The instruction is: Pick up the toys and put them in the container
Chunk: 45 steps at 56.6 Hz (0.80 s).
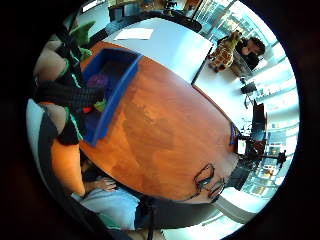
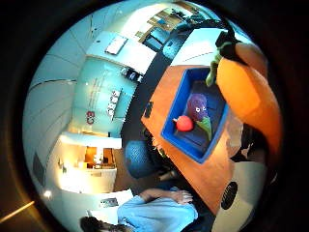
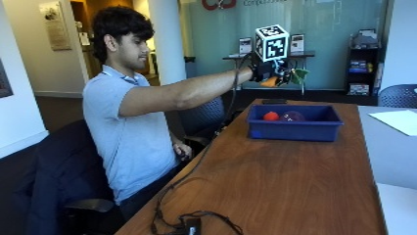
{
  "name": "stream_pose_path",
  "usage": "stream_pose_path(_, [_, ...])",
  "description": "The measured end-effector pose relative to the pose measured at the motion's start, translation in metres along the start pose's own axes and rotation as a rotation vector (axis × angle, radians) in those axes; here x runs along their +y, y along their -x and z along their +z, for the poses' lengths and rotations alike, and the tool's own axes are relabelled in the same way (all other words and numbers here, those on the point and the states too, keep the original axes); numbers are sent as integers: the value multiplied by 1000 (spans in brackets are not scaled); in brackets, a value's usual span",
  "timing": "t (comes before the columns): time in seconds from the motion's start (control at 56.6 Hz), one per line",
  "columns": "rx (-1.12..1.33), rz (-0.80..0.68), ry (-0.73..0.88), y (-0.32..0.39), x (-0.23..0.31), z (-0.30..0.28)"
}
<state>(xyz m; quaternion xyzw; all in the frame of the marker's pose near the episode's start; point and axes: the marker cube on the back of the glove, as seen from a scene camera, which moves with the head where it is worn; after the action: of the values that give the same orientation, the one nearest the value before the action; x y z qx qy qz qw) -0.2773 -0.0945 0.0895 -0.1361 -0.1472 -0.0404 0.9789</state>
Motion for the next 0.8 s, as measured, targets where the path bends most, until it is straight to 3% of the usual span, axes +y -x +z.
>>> stream_pose_path(0.195, [49, -18, 69, 29, -64, 44])
stream_pose_path(0.354, [12, -7, 160, 20, -80, 77])
stream_pose_path(0.548, [161, -123, 125, -7, -47, 95])
stream_pose_path(0.796, [141, -128, 213, -73, 24, 94])
